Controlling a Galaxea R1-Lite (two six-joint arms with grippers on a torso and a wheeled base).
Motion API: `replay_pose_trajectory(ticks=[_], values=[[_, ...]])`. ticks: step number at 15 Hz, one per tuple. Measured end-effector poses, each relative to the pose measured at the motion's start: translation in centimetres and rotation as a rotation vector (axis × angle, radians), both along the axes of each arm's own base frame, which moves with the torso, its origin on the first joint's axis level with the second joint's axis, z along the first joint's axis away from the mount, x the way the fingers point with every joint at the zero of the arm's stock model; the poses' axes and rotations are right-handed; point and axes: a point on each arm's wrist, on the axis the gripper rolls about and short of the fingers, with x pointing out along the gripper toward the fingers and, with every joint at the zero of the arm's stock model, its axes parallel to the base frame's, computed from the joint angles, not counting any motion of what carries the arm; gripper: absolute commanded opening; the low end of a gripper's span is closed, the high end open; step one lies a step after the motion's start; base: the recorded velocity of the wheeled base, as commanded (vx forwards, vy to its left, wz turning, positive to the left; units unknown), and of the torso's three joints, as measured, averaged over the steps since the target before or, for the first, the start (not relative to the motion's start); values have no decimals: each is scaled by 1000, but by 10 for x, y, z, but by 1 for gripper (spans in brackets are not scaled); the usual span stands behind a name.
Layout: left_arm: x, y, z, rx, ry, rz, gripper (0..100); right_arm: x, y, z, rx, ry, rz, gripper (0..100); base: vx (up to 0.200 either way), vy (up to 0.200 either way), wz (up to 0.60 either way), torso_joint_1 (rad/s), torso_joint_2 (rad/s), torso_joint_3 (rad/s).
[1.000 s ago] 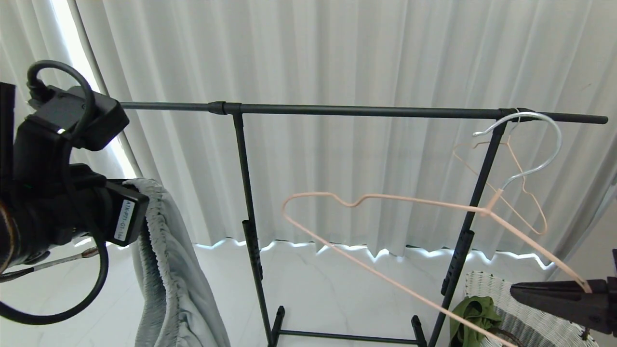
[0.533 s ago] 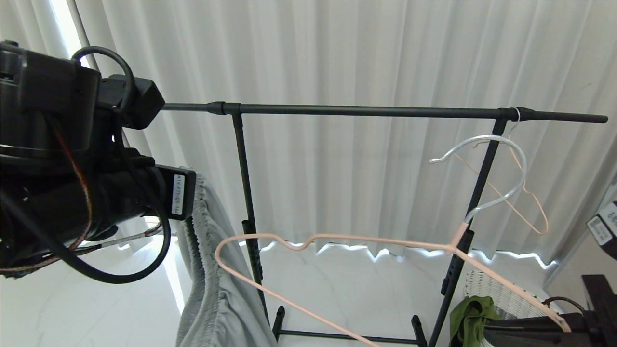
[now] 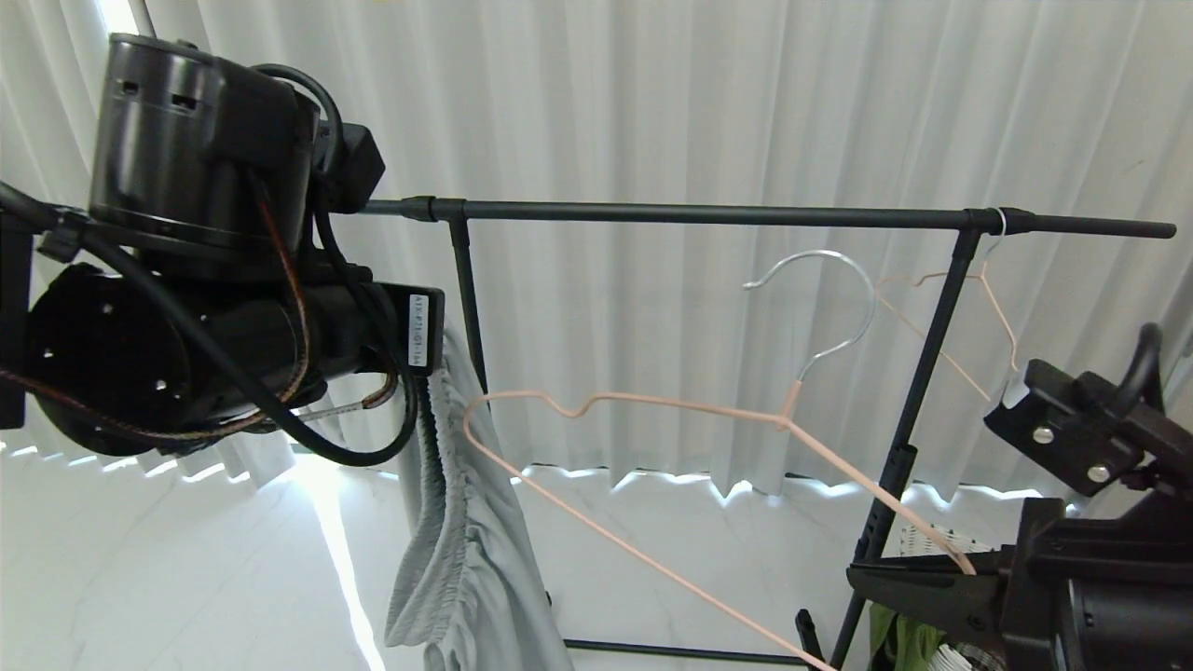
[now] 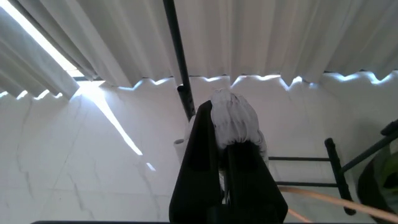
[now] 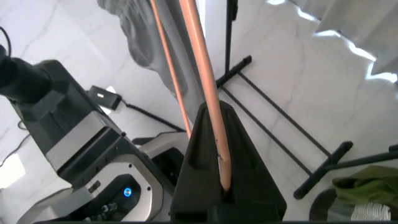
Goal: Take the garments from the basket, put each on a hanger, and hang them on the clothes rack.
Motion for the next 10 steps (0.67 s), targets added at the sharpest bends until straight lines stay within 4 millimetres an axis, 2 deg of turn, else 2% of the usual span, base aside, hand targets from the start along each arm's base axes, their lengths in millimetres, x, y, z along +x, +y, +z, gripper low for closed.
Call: replay_pose_trajectory(ticks=[5,10], values=[[15,-7,-7,18,3,82,0,2,7,3,6,1,10,0,0,0,0,0,0,0],[24,-11,-12,35,18,92,0,-1,11,8,20,-6,40,0,0,0,0,0,0,0]])
